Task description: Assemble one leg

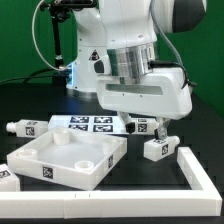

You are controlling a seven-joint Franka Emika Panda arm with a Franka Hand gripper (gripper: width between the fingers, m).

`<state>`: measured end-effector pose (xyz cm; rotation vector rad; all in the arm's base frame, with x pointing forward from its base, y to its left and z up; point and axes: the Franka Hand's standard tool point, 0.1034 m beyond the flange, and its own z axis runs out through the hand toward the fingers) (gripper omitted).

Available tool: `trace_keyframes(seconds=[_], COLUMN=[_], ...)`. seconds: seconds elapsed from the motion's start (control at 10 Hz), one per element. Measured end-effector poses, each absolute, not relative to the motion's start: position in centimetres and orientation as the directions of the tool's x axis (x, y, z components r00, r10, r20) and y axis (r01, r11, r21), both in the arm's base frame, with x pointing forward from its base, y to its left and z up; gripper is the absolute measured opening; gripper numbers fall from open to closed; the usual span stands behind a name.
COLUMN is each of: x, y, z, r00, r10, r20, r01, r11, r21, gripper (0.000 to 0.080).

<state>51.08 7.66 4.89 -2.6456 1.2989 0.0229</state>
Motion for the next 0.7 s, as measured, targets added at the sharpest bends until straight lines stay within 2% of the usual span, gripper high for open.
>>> trace_keyframes(seconds=[0.3,0.5,0.7], x=[49.6,49.0,48.6], y=[8.6,9.1,10.6], z=[2.7,1.3,0.8], r00=[0.584,0.577,0.58], r10=[-0.799,-0.804,-0.801], r20=[-0.141,-0.142,-0.148], r01=[-0.812,-0.817,-0.814], r11=[-0.57,-0.565,-0.571], r21=[-0.127,-0.118,-0.104], gripper=[0.0649,0.0649,0.0649])
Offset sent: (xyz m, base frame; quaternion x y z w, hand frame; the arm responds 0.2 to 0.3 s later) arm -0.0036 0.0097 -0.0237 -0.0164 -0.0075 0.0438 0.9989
